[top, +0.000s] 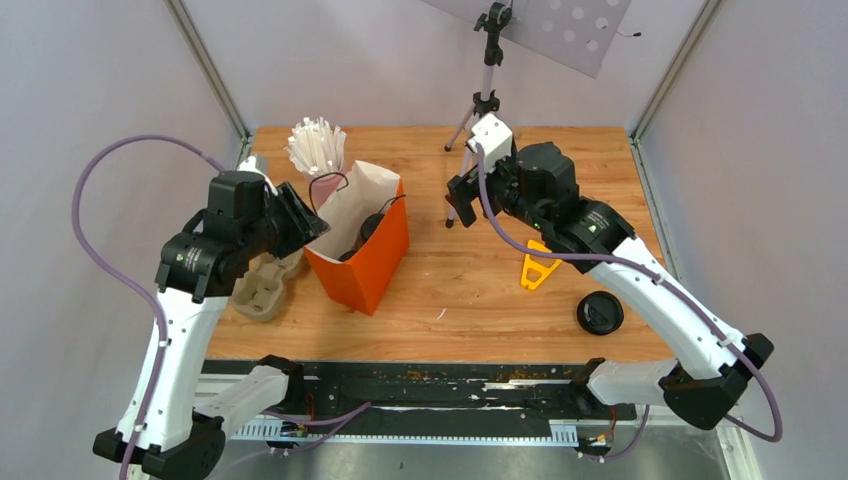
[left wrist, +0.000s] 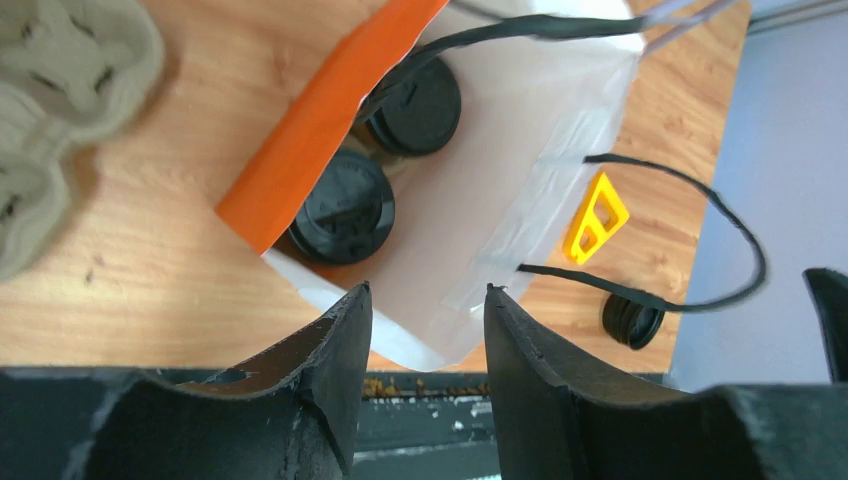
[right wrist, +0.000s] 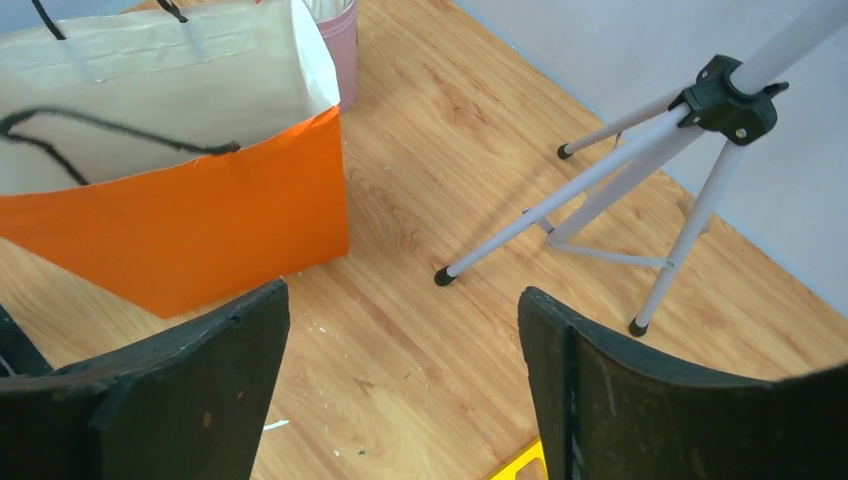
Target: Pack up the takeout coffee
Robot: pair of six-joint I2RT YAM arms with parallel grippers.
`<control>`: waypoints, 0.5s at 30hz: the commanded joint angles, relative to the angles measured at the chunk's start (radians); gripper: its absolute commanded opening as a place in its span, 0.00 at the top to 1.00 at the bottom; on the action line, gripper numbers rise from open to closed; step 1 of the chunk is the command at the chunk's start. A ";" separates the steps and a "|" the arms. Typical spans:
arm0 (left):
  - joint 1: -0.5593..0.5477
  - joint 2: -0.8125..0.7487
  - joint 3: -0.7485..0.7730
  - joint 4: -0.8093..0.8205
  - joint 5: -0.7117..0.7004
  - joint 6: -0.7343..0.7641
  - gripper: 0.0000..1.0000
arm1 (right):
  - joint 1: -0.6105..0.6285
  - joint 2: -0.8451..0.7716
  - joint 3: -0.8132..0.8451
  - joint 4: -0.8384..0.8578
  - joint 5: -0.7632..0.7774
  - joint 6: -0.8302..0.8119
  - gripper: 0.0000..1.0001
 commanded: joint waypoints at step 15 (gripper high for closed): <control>0.015 0.325 0.556 0.082 -0.428 0.358 0.29 | 0.000 -0.164 0.048 -0.226 0.044 0.013 0.00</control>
